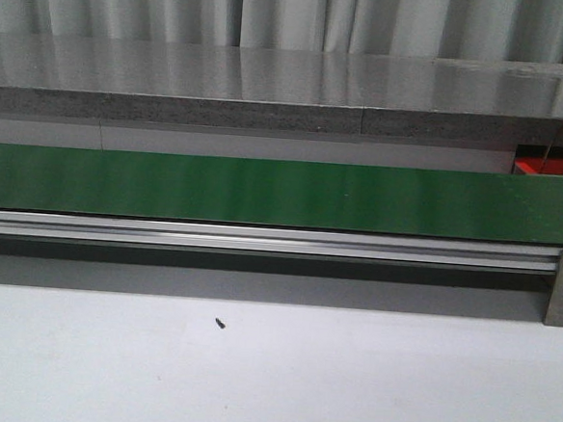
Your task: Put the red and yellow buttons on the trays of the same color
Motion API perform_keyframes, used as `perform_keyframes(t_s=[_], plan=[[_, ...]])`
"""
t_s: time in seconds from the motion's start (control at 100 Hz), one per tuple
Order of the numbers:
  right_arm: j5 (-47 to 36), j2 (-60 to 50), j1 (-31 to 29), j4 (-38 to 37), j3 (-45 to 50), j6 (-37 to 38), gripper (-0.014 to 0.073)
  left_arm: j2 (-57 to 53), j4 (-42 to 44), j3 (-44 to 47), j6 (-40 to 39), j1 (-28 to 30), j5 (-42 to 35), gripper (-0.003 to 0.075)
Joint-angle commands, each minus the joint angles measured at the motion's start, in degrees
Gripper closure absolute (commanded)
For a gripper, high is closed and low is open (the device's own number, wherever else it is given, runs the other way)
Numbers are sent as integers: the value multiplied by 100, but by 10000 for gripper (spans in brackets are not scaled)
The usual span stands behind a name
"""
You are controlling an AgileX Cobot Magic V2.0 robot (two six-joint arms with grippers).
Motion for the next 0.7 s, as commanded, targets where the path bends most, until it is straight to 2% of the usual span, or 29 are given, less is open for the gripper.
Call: perform_keyframes(t_s=[0.0,0.39,0.63,0.69], plan=[[-236,-47,31,146,-133,-111,391,40,-80,-155,21,-40,-418,740],[-1004,82,310,158,515,-286,391,40,-80,-155,21,-40,-418,740],[-895,82,310,269,556,-286,386,40,-80,-155,21,-40,-418,740],[-848,82,310,275,556,-286,358,40,-80,-155,21,-40,-418,740]])
